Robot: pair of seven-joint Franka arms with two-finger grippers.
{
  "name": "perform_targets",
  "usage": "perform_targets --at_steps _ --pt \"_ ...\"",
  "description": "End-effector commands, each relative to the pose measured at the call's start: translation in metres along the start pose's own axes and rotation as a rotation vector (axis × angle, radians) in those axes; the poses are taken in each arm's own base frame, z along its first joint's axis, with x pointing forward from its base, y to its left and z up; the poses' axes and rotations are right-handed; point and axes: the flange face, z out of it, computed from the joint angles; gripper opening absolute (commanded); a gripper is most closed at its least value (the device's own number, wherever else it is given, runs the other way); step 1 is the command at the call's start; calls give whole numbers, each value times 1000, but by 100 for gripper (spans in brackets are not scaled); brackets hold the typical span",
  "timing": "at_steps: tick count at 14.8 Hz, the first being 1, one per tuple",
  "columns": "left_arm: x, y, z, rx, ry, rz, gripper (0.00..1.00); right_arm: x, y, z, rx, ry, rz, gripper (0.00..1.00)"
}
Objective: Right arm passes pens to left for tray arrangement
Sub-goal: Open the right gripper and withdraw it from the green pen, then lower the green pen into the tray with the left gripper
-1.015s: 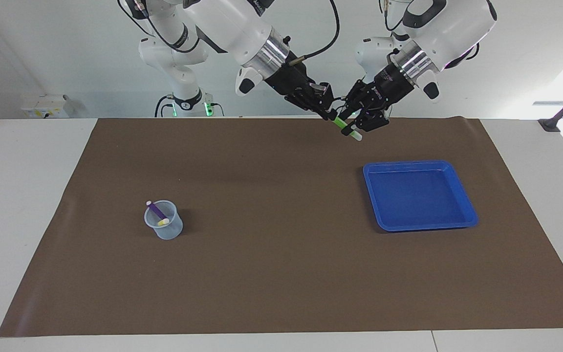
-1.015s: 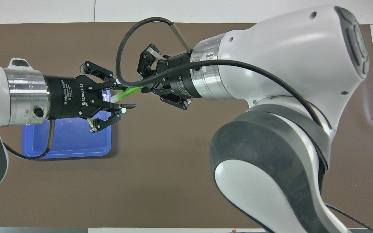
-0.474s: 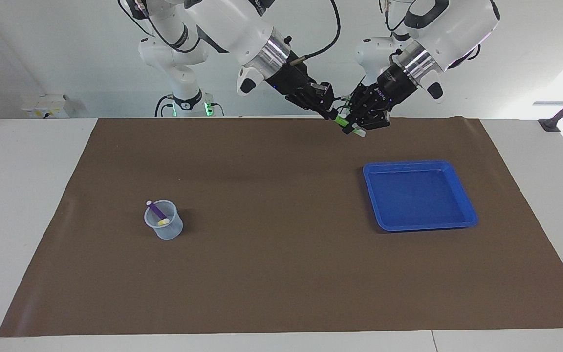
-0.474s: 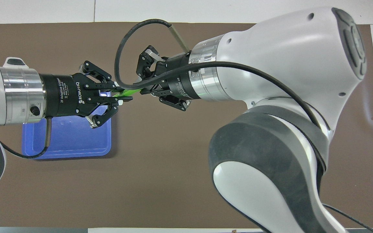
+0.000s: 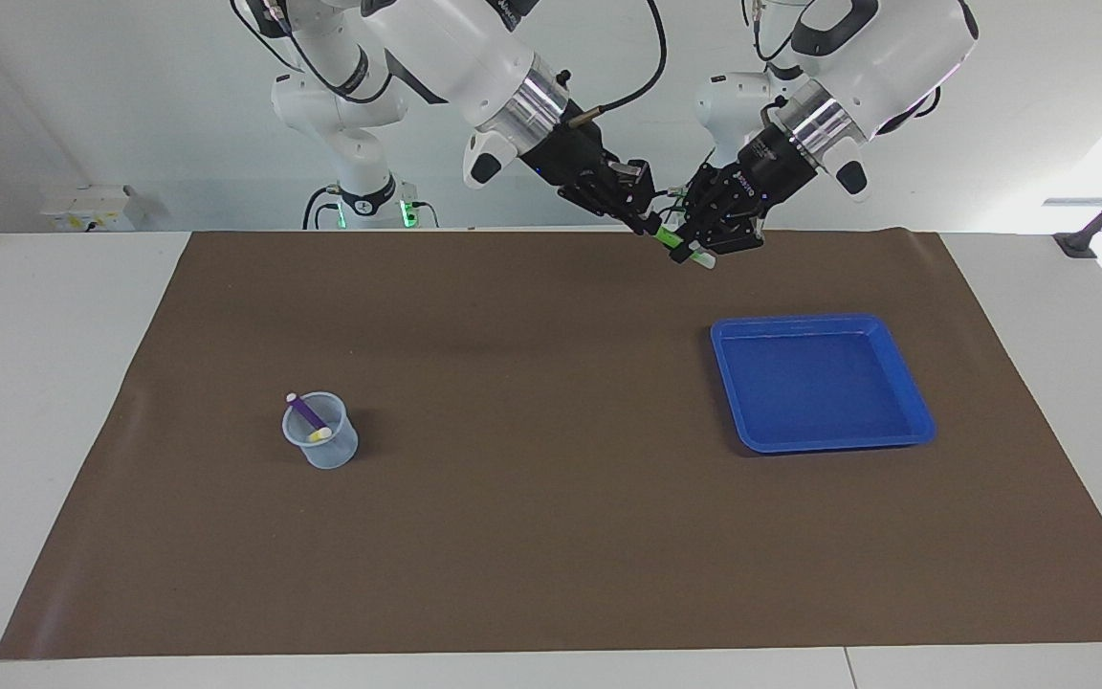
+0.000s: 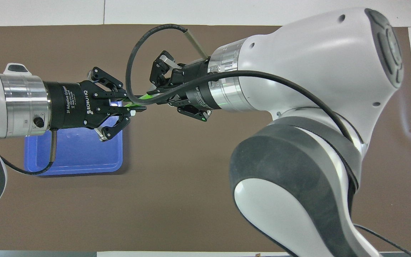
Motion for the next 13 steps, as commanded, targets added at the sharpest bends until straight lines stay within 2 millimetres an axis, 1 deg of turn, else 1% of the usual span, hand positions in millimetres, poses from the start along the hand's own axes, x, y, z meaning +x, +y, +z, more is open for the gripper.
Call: perform_targets --at_steps 1,2,3,4,5,6,7,8,10,12,13 --pt "6 -2 -10 -53 -15 9 0 6 11 -2 -85 57 -66 100" --pt "10 1 -13 -64 -15 20 0 8 13 -3 -109 91 -85 100" --pt "17 5 -18 -69 -11 26 0 10 14 -8 -132 144 -115 100" --pt "29 10 -22 -71 -1 48 0 19 18 -14 -166 197 -130 100" --pt "39 14 -27 -76 7 87 0 24 22 -23 -198 241 -145 100" --pt "54 19 -34 -69 21 129 0 35 30 -27 -245 266 -173 100" --pt "71 24 -39 -62 35 182 0 43 40 -32 -292 283 -204 100" --pt "90 26 -41 -50 47 251 0 57 54 -38 -339 298 -243 100" --pt "119 30 -49 -22 107 372 0 76 80 -48 -411 292 -346 100" --pt "137 33 -45 39 183 547 0 94 103 -57 -470 278 -404 100" --pt "151 35 -41 71 212 635 0 104 116 -62 -503 293 -399 100"
